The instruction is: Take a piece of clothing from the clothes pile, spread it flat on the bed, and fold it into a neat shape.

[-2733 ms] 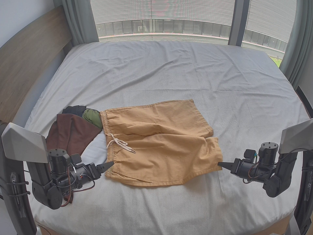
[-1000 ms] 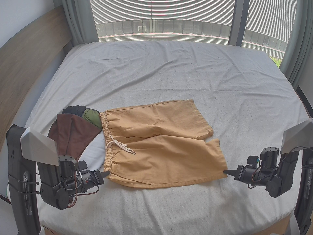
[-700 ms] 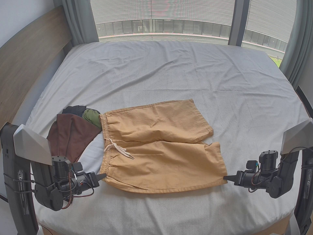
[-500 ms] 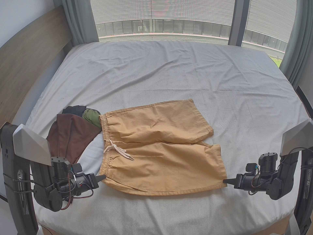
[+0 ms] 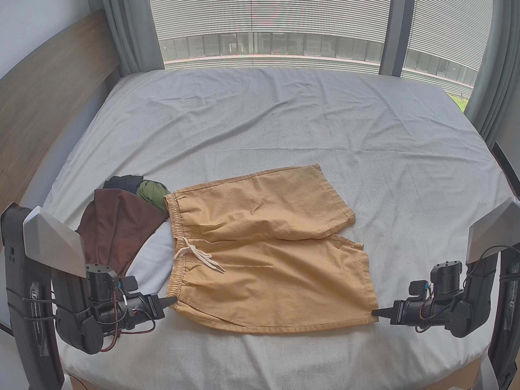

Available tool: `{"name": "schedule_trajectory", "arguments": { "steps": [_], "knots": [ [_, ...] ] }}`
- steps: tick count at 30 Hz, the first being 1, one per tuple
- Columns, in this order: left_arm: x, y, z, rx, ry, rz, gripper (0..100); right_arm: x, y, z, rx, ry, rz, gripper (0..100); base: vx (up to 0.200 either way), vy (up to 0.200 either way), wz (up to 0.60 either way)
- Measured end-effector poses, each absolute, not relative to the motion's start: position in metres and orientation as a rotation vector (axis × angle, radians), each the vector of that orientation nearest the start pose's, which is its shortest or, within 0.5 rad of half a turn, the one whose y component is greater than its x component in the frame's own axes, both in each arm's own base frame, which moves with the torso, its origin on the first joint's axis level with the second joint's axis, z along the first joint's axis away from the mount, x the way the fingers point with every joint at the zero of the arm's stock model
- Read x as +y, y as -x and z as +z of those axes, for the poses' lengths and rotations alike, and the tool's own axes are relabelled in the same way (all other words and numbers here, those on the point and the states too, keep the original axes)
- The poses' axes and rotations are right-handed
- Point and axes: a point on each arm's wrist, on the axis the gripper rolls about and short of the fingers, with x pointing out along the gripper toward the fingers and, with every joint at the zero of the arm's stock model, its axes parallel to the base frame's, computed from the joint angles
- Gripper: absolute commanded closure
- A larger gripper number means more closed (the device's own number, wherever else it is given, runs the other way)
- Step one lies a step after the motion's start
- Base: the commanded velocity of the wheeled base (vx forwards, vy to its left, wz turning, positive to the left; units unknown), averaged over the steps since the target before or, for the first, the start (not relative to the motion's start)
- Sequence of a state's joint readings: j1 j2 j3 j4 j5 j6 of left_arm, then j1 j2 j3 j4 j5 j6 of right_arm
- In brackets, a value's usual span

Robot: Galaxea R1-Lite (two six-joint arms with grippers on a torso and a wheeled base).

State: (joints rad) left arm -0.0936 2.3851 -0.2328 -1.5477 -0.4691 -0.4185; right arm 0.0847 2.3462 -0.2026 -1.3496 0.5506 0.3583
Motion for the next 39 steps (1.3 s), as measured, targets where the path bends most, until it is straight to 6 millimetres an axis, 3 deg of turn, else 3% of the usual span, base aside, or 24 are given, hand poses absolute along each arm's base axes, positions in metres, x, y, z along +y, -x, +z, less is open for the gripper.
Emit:
{"name": "schedule_trajectory", "arguments": {
  "steps": [18, 19, 20, 21, 32, 39],
  "knots": [
    [-0.033, -0.265, -0.043, 0.719, 0.492, -0.408, 100, 0.032, -0.245, -0.046, 0.911, -0.52, 0.447, 100, 0.0, 0.0, 0.0],
    [-0.033, -0.265, -0.043, 0.719, 0.489, -0.41, 0, 0.032, -0.245, -0.046, 0.91, -0.52, 0.447, 100, 0.0, 0.0, 0.0],
    [-0.033, -0.265, -0.043, 0.718, 0.485, -0.411, 0, 0.032, -0.245, -0.046, 0.91, -0.52, 0.448, 100, 0.0, 0.0, 0.0],
    [-0.033, -0.265, -0.043, 0.718, 0.484, -0.413, 0, 0.032, -0.246, -0.046, 0.909, -0.519, 0.447, 0, 0.0, 0.0, 0.0],
    [-0.032, -0.271, -0.038, 0.683, 0.49, -0.411, 0, 0.031, -0.258, -0.036, 0.814, -0.504, 0.464, 0, 0.0, 0.0, 0.0],
    [-0.03, -0.272, -0.03, 0.651, 0.489, -0.41, 0, 0.029, -0.298, -0.018, 0.663, -0.487, 0.483, 0, 0.0, 0.0, 0.0]
  ]
}}
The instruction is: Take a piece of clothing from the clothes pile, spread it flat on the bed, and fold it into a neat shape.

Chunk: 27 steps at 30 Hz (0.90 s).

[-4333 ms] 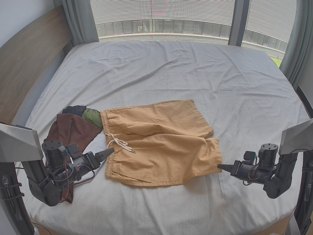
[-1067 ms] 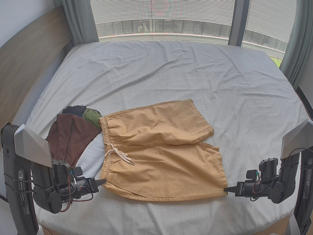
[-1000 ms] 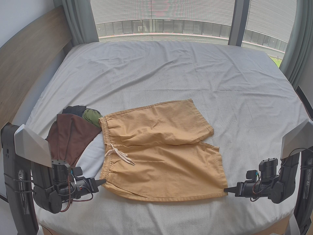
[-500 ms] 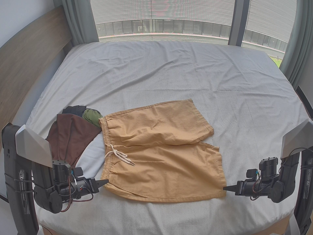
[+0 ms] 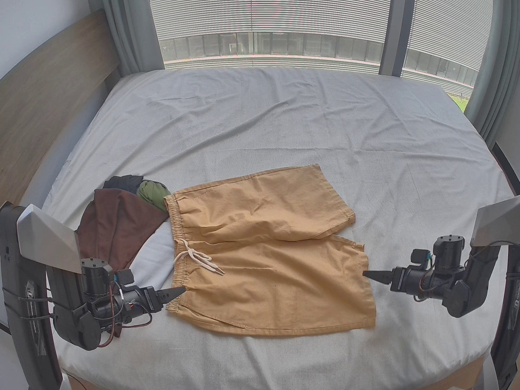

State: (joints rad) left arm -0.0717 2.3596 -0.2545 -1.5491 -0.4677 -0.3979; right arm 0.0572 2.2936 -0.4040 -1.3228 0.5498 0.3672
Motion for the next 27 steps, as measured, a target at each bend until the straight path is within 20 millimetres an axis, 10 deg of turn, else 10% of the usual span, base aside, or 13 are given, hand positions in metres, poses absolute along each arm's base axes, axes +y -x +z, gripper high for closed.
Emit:
{"name": "schedule_trajectory", "arguments": {
  "steps": [14, 27],
  "knots": [
    [-0.033, -0.273, -0.022, 0.625, 0.48, -0.428, 0, 0.033, -0.399, -0.005, 0.56, -0.473, 0.466, 0, 0.0, 0.0, 0.0],
    [-0.037, -0.274, -0.023, 0.626, 0.473, -0.442, 0, 0.035, -0.426, -0.029, 0.6, -0.48, 0.452, 0, 0.0, 0.0, 0.0]
  ]
}}
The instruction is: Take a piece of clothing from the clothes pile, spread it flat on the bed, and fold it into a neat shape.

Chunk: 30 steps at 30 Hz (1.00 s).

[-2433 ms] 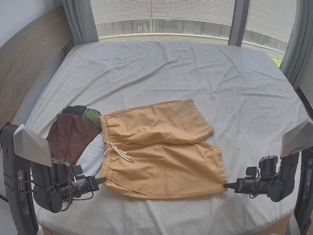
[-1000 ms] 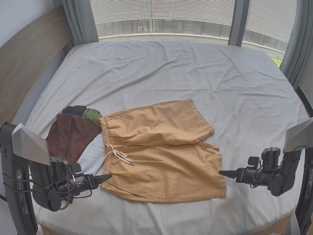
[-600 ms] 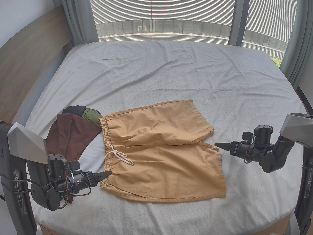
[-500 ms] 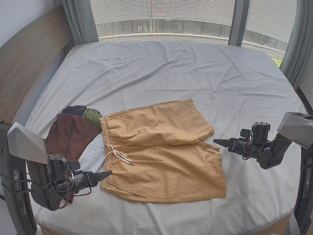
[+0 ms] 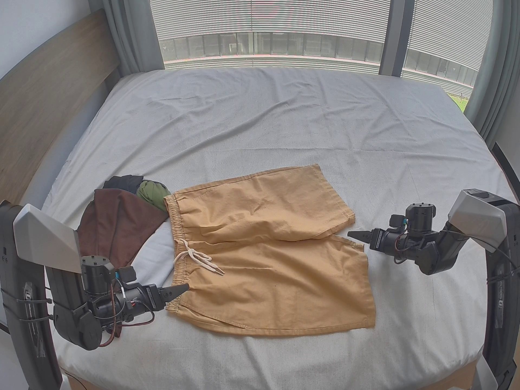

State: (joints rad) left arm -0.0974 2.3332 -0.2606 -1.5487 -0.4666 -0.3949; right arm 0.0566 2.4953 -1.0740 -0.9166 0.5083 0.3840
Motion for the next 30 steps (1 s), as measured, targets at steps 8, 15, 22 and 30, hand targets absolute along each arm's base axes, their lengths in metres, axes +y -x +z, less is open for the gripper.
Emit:
{"name": "schedule_trajectory", "arguments": {
  "steps": [8, 15, 22, 30],
  "knots": [
    [-0.037, -0.275, -0.023, 0.622, 0.471, -0.443, 0, 0.042, -0.423, -0.035, 0.619, -0.478, 0.464, 0, 0.0, 0.0, 0.0],
    [-0.037, -0.276, -0.023, 0.62, 0.471, -0.441, 0, 0.044, -0.419, -0.039, 0.642, -0.481, 0.462, 100, 0.0, 0.0, 0.0],
    [-0.037, -0.276, -0.023, 0.619, 0.471, -0.442, 0, 0.044, -0.418, -0.041, 0.651, -0.483, 0.462, 100, 0.0, 0.0, 0.0],
    [-0.037, -0.277, -0.023, 0.617, 0.47, -0.442, 0, 0.043, -0.426, -0.033, 0.579, -0.47, 0.473, 100, 0.0, 0.0, 0.0]
  ]
}}
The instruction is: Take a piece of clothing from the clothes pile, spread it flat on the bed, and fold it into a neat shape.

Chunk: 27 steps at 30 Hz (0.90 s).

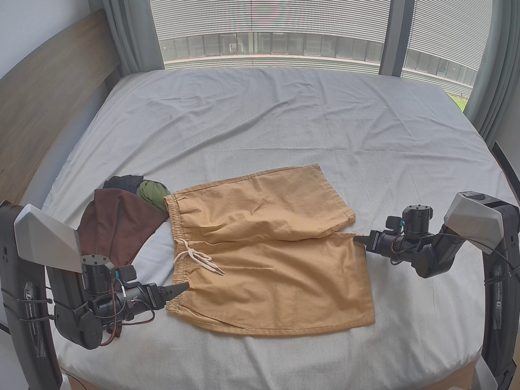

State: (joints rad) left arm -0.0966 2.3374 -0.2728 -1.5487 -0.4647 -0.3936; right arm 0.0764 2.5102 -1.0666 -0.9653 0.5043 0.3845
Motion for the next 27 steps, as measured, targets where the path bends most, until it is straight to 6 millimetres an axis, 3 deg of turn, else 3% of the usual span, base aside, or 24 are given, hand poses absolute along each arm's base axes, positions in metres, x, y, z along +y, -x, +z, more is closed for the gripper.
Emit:
{"name": "schedule_trajectory", "arguments": {
  "steps": [16, 17, 27],
  "knots": [
    [-0.036, -0.277, -0.024, 0.619, 0.467, -0.437, 0, 0.042, -0.432, -0.028, 0.531, -0.459, 0.447, 100, 0.0, 0.0, 0.0],
    [-0.036, -0.276, -0.024, 0.621, 0.467, -0.436, 0, 0.042, -0.432, -0.028, 0.531, -0.46, 0.447, 0, 0.0, 0.0, 0.0],
    [-0.035, -0.267, -0.026, 0.659, 0.475, -0.43, 0, 0.038, -0.425, -0.015, 0.522, -0.46, 0.439, 0, 0.0, 0.0, 0.0]
  ]
}}
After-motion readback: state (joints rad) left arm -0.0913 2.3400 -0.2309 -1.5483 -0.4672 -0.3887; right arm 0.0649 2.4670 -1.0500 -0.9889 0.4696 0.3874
